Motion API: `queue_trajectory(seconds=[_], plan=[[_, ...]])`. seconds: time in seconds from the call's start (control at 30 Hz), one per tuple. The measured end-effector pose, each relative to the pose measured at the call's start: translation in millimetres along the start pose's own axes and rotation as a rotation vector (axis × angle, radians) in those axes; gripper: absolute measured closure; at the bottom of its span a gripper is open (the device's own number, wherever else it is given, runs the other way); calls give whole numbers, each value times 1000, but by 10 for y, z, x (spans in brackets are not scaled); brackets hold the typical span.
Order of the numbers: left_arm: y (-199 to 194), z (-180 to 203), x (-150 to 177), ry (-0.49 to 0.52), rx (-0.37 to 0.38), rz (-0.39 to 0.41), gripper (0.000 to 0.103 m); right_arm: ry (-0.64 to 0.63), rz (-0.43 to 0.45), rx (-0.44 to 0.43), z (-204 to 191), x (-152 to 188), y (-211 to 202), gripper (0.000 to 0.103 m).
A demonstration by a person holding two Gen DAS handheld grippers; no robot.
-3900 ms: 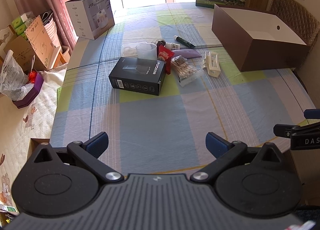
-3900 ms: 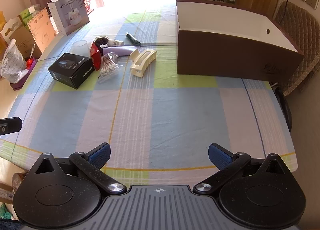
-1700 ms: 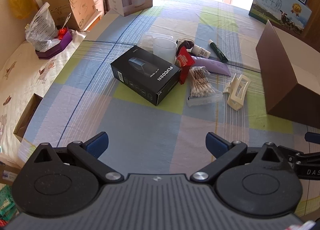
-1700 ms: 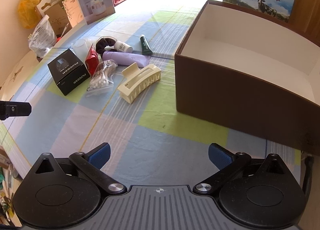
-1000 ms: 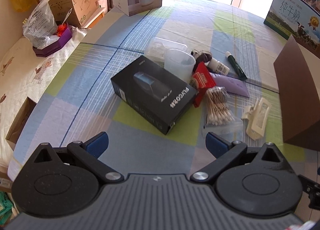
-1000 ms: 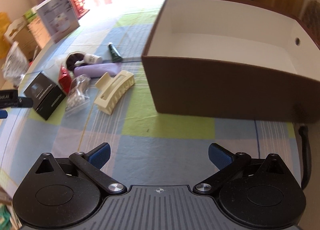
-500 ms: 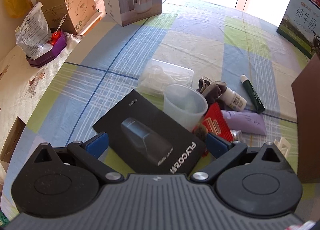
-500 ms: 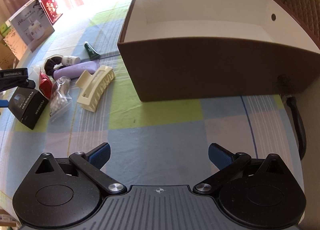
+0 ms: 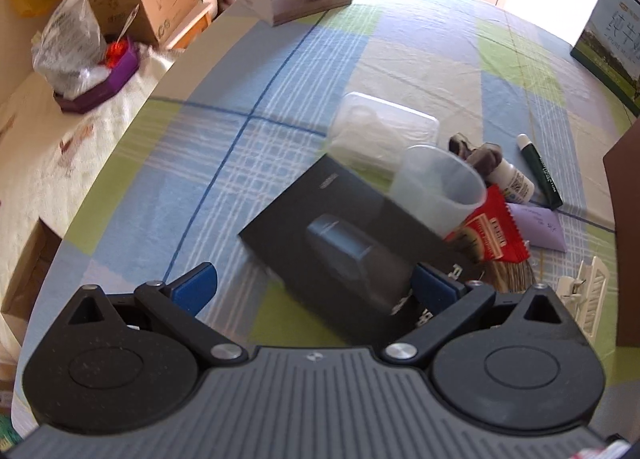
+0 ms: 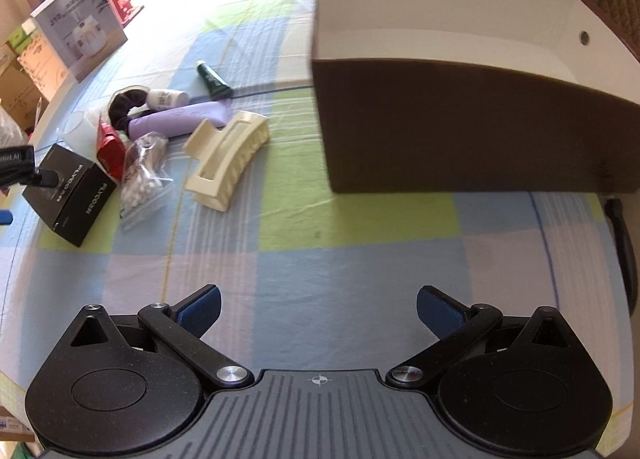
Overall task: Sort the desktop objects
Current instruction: 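Grasp the black FLYCO box with the left tool while the right tool approaches the cream claw clip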
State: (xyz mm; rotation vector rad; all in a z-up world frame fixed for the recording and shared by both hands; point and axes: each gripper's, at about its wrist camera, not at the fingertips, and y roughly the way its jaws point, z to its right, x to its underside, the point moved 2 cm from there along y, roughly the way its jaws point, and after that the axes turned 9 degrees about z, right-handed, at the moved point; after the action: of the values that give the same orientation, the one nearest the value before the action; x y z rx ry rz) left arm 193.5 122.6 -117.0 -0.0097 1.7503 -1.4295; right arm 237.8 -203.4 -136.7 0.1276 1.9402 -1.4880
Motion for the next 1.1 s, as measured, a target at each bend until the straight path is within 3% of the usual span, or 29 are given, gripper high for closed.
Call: queue_trajectory(seconds=[0.23, 0.37, 0.5, 0.63, 0.73, 0.9, 1.1], plan=[[14, 206, -108, 25, 23, 17, 1, -20, 7, 2, -87, -16, -8, 2], [124, 381, -143, 45, -32, 38, 0, 16, 2, 26, -8, 0, -18, 2], [188, 462, -185, 79, -39, 28, 1, 29, 1, 36, 11, 0, -9, 2], [213, 528, -84, 183, -81, 29, 1, 20, 4, 34, -25, -3, 9, 2], [160, 451, -15, 197, -59, 34, 0, 19, 3, 29, -51, 1, 29, 2], [196, 75, 189, 129, 5, -70, 5, 15, 0, 27, -100, 3, 47, 2], [49, -330, 355, 174, 39, -49, 8, -1, -13, 19, -194, 6, 114, 2]])
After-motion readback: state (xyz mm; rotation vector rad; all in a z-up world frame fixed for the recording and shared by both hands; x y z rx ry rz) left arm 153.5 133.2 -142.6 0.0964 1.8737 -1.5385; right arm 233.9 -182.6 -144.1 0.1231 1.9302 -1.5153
